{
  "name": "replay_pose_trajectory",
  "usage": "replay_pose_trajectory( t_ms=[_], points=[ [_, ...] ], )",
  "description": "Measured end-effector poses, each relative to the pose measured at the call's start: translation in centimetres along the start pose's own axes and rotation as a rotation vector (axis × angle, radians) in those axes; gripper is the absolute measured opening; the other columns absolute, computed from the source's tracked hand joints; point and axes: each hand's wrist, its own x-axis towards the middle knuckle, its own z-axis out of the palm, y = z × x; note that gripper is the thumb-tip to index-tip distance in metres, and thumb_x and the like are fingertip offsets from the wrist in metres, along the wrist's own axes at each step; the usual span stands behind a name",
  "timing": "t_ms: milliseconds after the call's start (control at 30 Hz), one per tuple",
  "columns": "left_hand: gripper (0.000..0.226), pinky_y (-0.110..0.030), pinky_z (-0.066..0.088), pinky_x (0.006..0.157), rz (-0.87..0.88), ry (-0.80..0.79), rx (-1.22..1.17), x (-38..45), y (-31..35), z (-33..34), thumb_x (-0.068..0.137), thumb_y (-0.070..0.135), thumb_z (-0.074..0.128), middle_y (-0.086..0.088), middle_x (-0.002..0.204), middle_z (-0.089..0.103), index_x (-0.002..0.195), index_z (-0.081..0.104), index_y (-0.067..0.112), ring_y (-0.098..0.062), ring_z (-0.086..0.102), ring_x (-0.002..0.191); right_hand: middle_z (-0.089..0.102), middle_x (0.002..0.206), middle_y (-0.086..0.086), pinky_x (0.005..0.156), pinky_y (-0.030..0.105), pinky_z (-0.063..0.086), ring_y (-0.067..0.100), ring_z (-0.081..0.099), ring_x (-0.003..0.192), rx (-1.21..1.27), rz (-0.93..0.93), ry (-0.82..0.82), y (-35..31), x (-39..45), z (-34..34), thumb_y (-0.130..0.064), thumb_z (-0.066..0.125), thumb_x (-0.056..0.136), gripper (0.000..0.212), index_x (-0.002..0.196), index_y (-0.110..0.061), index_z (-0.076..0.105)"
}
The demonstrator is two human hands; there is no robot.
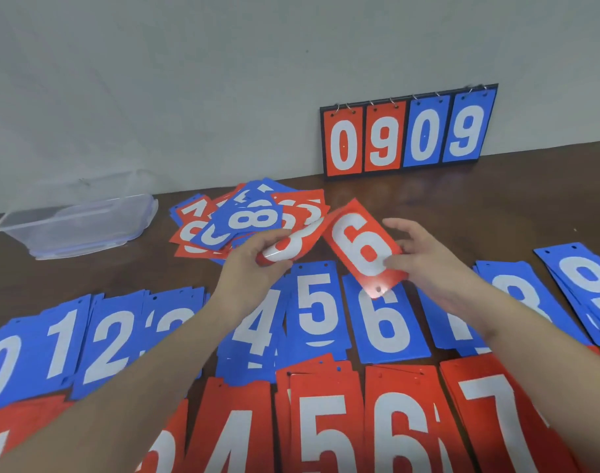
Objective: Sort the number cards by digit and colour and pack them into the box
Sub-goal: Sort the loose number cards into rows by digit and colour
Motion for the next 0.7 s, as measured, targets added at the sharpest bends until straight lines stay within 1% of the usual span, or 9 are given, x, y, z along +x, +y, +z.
replay_pose_trajectory(
  t_ms=[100,167,233,333,367,433,533,633,700],
  points=[
    [0.051,-0.003,0.046,0.073,-0.045,-0.029,-0.069,-1.5,0.1,-0.1,0.089,0.014,0.074,0.041,0.112,0.045,0.116,0.054,0.053,0.018,0.050,0.102,0.075,0.110,0.009,0.081,0.035,0.058,0.024,0.074,0.099,0.212,0.045,-0.047,0.4,-0.8,-0.1,-0.003,0.071,0.089,0.043,0.130,-0.012,0.062],
    [0.055,-0.003,0.045,0.078,-0.021,-0.052,-0.054,-2.3,0.2,-0.1,0.089,0.013,0.074,0.042,0.114,0.046,0.112,0.052,0.058,0.021,0.049,0.106,0.077,0.100,0.010,0.070,0.026,0.056,0.017,0.074,0.083,0.272,0.064,-0.071,0.4,-1.6,0.2,-0.008,0.069,0.091,0.026,0.117,-0.005,0.069],
    [0.057,0.001,0.042,0.082,0.013,-0.076,-0.036,-2.9,0.2,0.0,0.089,0.009,0.073,0.040,0.120,0.047,0.114,0.053,0.056,0.029,0.045,0.107,0.076,0.093,0.012,0.069,0.029,0.057,0.017,0.072,0.075,0.267,0.071,-0.069,0.3,-2.2,0.5,-0.011,0.066,0.094,0.018,0.110,-0.004,0.072],
    [0.056,0.002,0.041,0.085,0.023,-0.126,-0.058,-3.8,0.3,0.3,0.089,0.007,0.074,0.037,0.127,0.048,0.122,0.057,0.048,0.031,0.042,0.109,0.076,0.108,0.013,0.087,0.043,0.059,0.029,0.073,0.100,0.297,0.086,-0.039,0.2,-3.0,0.8,-0.019,0.062,0.097,0.025,0.118,-0.007,0.069],
    [0.053,0.000,0.042,0.087,0.017,-0.143,-0.086,-4.1,0.4,0.4,0.089,0.009,0.074,0.038,0.127,0.048,0.124,0.058,0.045,0.031,0.042,0.110,0.076,0.109,0.012,0.084,0.043,0.060,0.029,0.073,0.102,0.338,0.098,-0.007,0.0,-3.2,0.8,-0.022,0.062,0.097,0.027,0.120,-0.009,0.068],
    [0.043,-0.011,0.047,0.095,-0.008,-0.156,-0.175,-4.7,0.4,0.7,0.089,0.018,0.075,0.038,0.126,0.054,0.119,0.063,0.046,0.024,0.047,0.116,0.078,0.102,0.008,0.067,0.038,0.061,0.028,0.075,0.093,0.377,0.111,0.055,-0.3,-3.6,0.9,-0.027,0.061,0.098,0.024,0.118,-0.014,0.067],
    [0.035,-0.022,0.051,0.099,-0.036,-0.148,-0.212,-5.2,0.7,0.8,0.094,0.021,0.069,0.042,0.123,0.057,0.109,0.066,0.052,0.015,0.052,0.120,0.076,0.079,0.004,0.042,0.029,0.052,0.025,0.072,0.059,0.312,0.113,0.065,-0.5,-4.4,1.0,-0.034,0.054,0.104,0.020,0.114,-0.019,0.061],
    [0.047,-0.007,0.048,0.088,-0.011,-0.150,-0.119,-5.3,1.2,0.9,0.098,0.010,0.063,0.050,0.132,0.036,0.115,0.058,0.054,0.028,0.039,0.118,0.068,0.068,0.004,0.038,0.026,0.044,0.019,0.059,0.046,0.219,0.087,0.011,-0.2,-5.1,0.8,-0.031,0.054,0.104,0.018,0.117,-0.018,0.059],
    [0.055,-0.001,0.042,0.081,0.010,-0.128,-0.015,-5.2,1.6,1.1,0.098,0.009,0.062,0.045,0.139,0.026,0.123,0.048,0.055,0.024,0.028,0.123,0.066,0.064,0.002,0.042,0.025,0.043,0.018,0.057,0.048,0.150,0.047,-0.030,0.0,-5.6,0.5,-0.021,0.057,0.102,0.017,0.119,-0.018,0.058]
  ],
)
